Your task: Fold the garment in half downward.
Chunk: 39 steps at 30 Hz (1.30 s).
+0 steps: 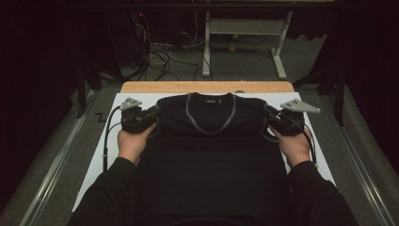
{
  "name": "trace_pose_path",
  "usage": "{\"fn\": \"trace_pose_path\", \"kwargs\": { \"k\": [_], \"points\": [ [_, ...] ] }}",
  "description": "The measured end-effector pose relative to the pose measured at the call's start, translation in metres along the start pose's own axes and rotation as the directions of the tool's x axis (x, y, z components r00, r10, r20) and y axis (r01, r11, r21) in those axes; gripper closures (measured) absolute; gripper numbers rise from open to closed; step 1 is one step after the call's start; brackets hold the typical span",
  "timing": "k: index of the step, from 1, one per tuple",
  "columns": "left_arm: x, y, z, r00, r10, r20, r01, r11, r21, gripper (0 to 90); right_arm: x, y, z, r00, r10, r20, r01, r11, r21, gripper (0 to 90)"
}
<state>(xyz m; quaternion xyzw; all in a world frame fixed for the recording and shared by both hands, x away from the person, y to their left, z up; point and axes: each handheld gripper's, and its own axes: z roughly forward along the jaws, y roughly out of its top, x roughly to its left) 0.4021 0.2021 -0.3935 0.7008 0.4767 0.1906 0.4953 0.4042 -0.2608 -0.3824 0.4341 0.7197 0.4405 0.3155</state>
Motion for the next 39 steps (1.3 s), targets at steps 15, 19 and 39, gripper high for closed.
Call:
{"fn": "trace_pose_path", "kwargs": {
  "k": [15, 19, 39],
  "points": [
    [-0.017, -0.085, -0.030, 0.9968, -0.001, 0.080, -0.007, 0.9954, 0.096, 72.4, 0.025, -0.075, -0.036, 0.9971, 0.010, -0.076, -0.008, 1.000, 0.027, 78.7],
    [-0.023, -0.098, -0.042, 0.9955, 0.010, 0.094, -0.019, 0.9952, 0.096, 72.3, 0.029, -0.086, -0.049, 0.9946, 0.027, -0.101, -0.026, 1.000, 0.012, 78.7],
    [-0.048, -0.132, -0.093, 0.9840, 0.092, 0.153, -0.111, 0.9857, 0.126, 71.8, 0.047, -0.122, -0.108, 0.9826, 0.014, -0.185, -0.008, 1.000, 0.030, 78.5]
  ]
}}
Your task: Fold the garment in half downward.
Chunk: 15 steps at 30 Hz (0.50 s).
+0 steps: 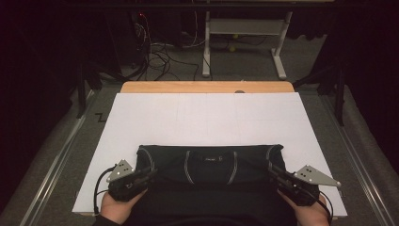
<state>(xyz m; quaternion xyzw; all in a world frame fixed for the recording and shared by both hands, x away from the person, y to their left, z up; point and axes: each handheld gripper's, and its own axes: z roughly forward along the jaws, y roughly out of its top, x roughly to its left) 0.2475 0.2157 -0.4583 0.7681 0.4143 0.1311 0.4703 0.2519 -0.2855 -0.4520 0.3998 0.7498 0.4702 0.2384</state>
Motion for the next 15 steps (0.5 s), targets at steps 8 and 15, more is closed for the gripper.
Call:
{"fn": "trace_pose_path", "kwargs": {
  "k": [8, 15],
  "points": [
    [-0.016, -0.011, -0.012, 0.9995, 0.019, 0.023, -0.020, 0.9997, 0.013, 71.7, 0.010, -0.009, -0.019, 1.0000, -0.007, 0.003, 0.007, 1.000, 0.026, 78.1],
    [-0.025, -0.024, -0.021, 0.9993, 0.019, 0.031, -0.020, 0.9988, 0.044, 71.4, 0.016, -0.016, -0.030, 0.9999, -0.014, -0.003, 0.014, 0.999, 0.052, 78.1]
  ]
}}
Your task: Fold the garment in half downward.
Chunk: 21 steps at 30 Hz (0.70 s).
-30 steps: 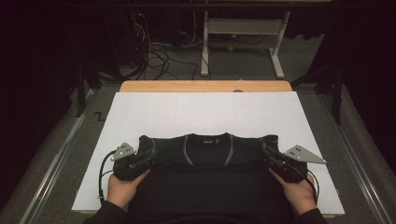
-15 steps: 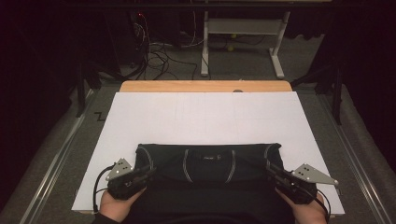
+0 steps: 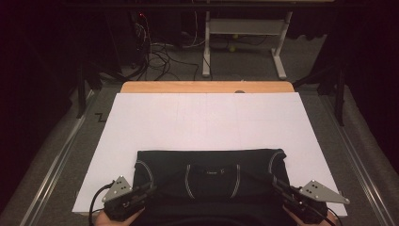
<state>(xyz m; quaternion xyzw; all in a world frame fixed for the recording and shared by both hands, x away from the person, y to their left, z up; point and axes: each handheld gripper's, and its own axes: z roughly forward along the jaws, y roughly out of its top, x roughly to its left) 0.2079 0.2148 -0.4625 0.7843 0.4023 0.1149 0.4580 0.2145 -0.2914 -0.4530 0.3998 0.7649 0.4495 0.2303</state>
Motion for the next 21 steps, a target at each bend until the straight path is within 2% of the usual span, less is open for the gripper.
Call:
{"fn": "trace_pose_path", "kwargs": {
  "k": [2, 4, 5, 7, 11, 13, 15, 16, 17, 19, 20, 21],
  "points": [
    [0.000, 0.000, 0.000, 1.0000, 0.001, -0.002, -0.001, 1.0000, 0.006, 71.4, 0.001, 0.000, 0.000, 1.0000, 0.000, 0.000, 0.000, 1.000, 0.003, 78.1],
    [0.003, -0.001, 0.005, 0.9998, -0.010, -0.017, 0.011, 0.9992, 0.039, 70.9, 0.001, -0.002, 0.002, 1.0000, 0.003, 0.003, -0.003, 1.000, 0.024, 76.6],
    [0.003, -0.001, 0.005, 0.9998, -0.010, -0.017, 0.011, 0.9992, 0.039, 70.5, 0.001, -0.002, 0.002, 1.0000, 0.003, 0.003, -0.003, 1.000, 0.024, 76.6],
    [0.008, -0.003, 0.011, 0.9990, -0.026, -0.036, 0.029, 0.9962, 0.082, 68.4, -0.002, -0.005, 0.007, 0.9998, 0.017, 0.007, -0.017, 0.999, 0.047, 74.2],
    [0.012, -0.004, 0.014, 0.9984, -0.042, -0.039, 0.045, 0.9941, 0.098, 64.5, -0.003, -0.006, 0.010, 0.9998, 0.020, 0.009, -0.021, 0.998, 0.065, 72.9],
    [0.013, -0.004, 0.014, 0.9981, -0.046, -0.042, 0.050, 0.9929, 0.108, 63.1, -0.004, -0.007, 0.012, 0.9996, 0.030, 0.004, -0.030, 0.997, 0.076, 69.4],
    [0.014, -0.004, 0.012, 0.9974, -0.045, -0.057, 0.050, 0.9946, 0.091, 52.5, -0.003, -0.007, 0.013, 0.9993, 0.037, 0.004, -0.038, 0.996, 0.077, 61.9],
    [0.014, -0.004, 0.012, 0.9974, -0.045, -0.057, 0.050, 0.9946, 0.091, 48.2, -0.003, -0.007, 0.013, 0.9993, 0.037, 0.004, -0.038, 0.996, 0.077, 61.9],
    [0.014, -0.003, 0.011, 0.9970, -0.040, -0.066, 0.045, 0.9958, 0.080, 45.4, -0.005, -0.005, 0.012, 0.9989, 0.046, 0.009, -0.046, 0.997, 0.061, 56.5],
    [0.016, -0.003, 0.008, 0.9952, -0.046, -0.087, 0.051, 0.9969, 0.059, 43.6, -0.005, -0.005, 0.010, 0.9985, 0.053, 0.009, -0.054, 0.997, 0.050, 54.3],
    [0.020, -0.002, 0.007, 0.9928, -0.063, -0.102, 0.069, 0.9964, 0.050, 39.5, -0.007, -0.004, 0.009, 0.9981, 0.055, 0.027, -0.056, 0.998, 0.030, 49.1],
    [0.020, -0.002, 0.007, 0.9928, -0.063, -0.102, 0.069, 0.9964, 0.050, 37.7, -0.007, -0.004, 0.009, 0.9978, 0.056, 0.037, -0.057, 0.998, 0.025, 48.8]
  ]
}}
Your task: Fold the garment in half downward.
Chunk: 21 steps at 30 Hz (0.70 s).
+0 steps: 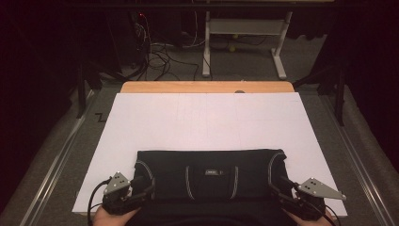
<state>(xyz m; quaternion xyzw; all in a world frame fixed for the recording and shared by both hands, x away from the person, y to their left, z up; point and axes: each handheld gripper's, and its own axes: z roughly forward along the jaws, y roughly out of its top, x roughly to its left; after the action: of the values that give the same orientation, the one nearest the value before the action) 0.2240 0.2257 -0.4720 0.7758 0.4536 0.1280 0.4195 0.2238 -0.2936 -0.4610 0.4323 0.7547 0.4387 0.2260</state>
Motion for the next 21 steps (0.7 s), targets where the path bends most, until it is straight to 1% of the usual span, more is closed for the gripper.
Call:
{"fn": "trace_pose_path", "kwargs": {
  "k": [1, 2, 3, 4, 5, 6, 7, 8, 9, 10, 11, 12, 13, 14, 15, 16, 17, 18, 19, 20, 21],
  "points": [
    [0.002, 0.001, 0.000, 0.9999, -0.008, -0.011, 0.008, 1.0000, -0.004, 37.7, 0.000, 0.000, 0.000, 1.0000, 0.000, 0.000, 0.000, 1.000, 0.000, 48.8],
    [0.005, 0.001, 0.001, 0.9997, -0.013, -0.023, 0.013, 0.9999, -0.010, 35.3, -0.001, 0.000, 0.002, 0.9999, 0.002, 0.013, -0.002, 1.000, -0.004, 46.2],
    [0.008, 0.002, 0.001, 0.9991, -0.018, -0.038, 0.017, 0.9997, -0.015, 35.3, -0.001, 0.000, 0.002, 0.9999, 0.002, 0.013, -0.002, 1.000, -0.004, 46.2],
    [0.012, 0.003, 0.003, 0.9981, -0.024, -0.057, 0.023, 0.9996, -0.018, 33.6, -0.002, 0.001, 0.003, 0.9997, 0.005, 0.025, -0.005, 1.000, -0.004, 44.5],
    [0.015, 0.004, 0.004, 0.9963, -0.030, -0.080, 0.028, 0.9994, -0.020, 26.6, -0.004, 0.004, 0.007, 0.9986, 0.012, 0.051, -0.011, 1.000, -0.012, 41.6],
    [0.019, 0.006, 0.006, 0.9942, -0.045, -0.098, 0.043, 0.9988, -0.026, 26.6, -0.004, 0.004, 0.007, 0.9986, 0.012, 0.051, -0.011, 1.000, -0.012, 41.6],
    [0.028, 0.009, 0.010, 0.9918, -0.080, -0.099, 0.078, 0.9965, -0.029, 24.9, -0.008, 0.007, 0.013, 0.9971, 0.020, 0.073, -0.019, 1.000, -0.011, 39.9],
    [0.032, 0.011, 0.013, 0.9905, -0.091, -0.103, 0.089, 0.9957, -0.027, 22.9, -0.010, 0.009, 0.017, 0.9966, 0.023, 0.079, -0.023, 1.000, -0.010, 39.2],
    [0.032, 0.011, 0.013, 0.9905, -0.091, -0.103, 0.089, 0.9957, -0.027, 21.0, -0.013, 0.010, 0.021, 0.9958, 0.026, 0.088, -0.025, 1.000, -0.007, 38.6],
    [0.036, 0.013, 0.015, 0.9886, -0.105, -0.108, 0.103, 0.9943, -0.026, 19.7, -0.015, 0.012, 0.024, 0.9947, 0.026, 0.100, -0.026, 1.000, -0.004, 37.8],
    [0.038, 0.015, 0.016, 0.9881, -0.108, -0.109, 0.106, 0.9940, -0.027, 19.7, -0.015, 0.012, 0.024, 0.9947, 0.026, 0.100, -0.026, 1.000, -0.004, 37.8],
    [0.040, 0.017, 0.018, 0.9877, -0.113, -0.108, 0.111, 0.9934, -0.028, 19.1, -0.018, 0.014, 0.027, 0.9933, 0.033, 0.110, -0.034, 0.999, -0.001, 36.5],
    [0.042, 0.019, 0.019, 0.9877, -0.115, -0.106, 0.112, 0.9931, -0.033, 17.4, -0.025, 0.017, 0.032, 0.9904, 0.044, 0.131, -0.045, 0.999, 0.003, 34.9],
    [0.043, 0.021, 0.021, 0.9876, -0.117, -0.105, 0.114, 0.9929, -0.033, 16.5, -0.028, 0.018, 0.035, 0.9888, 0.051, 0.140, -0.052, 0.999, 0.006, 34.1],
    [0.045, 0.023, 0.023, 0.9875, -0.119, -0.104, 0.116, 0.9927, -0.032, 16.5, -0.028, 0.018, 0.035, 0.9888, 0.051, 0.140, -0.052, 0.999, 0.006, 34.1],
    [0.049, 0.027, 0.027, 0.9864, -0.132, -0.099, 0.129, 0.9910, -0.036, 15.8, -0.035, 0.022, 0.040, 0.9856, 0.065, 0.156, -0.067, 0.998, 0.006, 31.5],
    [0.049, 0.027, 0.027, 0.9864, -0.132, -0.099, 0.129, 0.9910, -0.036, 15.7, -0.035, 0.022, 0.040, 0.9856, 0.065, 0.156, -0.067, 0.998, 0.006, 31.5],
    [0.052, 0.030, 0.030, 0.9864, -0.133, -0.097, 0.130, 0.9909, -0.037, 15.6, -0.039, 0.024, 0.043, 0.9844, 0.071, 0.161, -0.074, 0.997, 0.010, 30.0],
    [0.054, 0.033, 0.033, 0.9858, -0.136, -0.098, 0.134, 0.9905, -0.032, 15.6, -0.046, 0.029, 0.051, 0.9821, 0.086, 0.168, -0.090, 0.996, 0.021, 29.1],
    [0.056, 0.035, 0.036, 0.9857, -0.135, -0.101, 0.133, 0.9908, -0.027, 15.8, -0.049, 0.031, 0.055, 0.9816, 0.093, 0.167, -0.100, 0.994, 0.032, 27.9],
    [0.057, 0.038, 0.040, 0.9854, -0.139, -0.099, 0.138, 0.9903, -0.018, 15.8, -0.049, 0.031, 0.055, 0.9816, 0.093, 0.167, -0.100, 0.994, 0.032, 27.9]
  ]
}}
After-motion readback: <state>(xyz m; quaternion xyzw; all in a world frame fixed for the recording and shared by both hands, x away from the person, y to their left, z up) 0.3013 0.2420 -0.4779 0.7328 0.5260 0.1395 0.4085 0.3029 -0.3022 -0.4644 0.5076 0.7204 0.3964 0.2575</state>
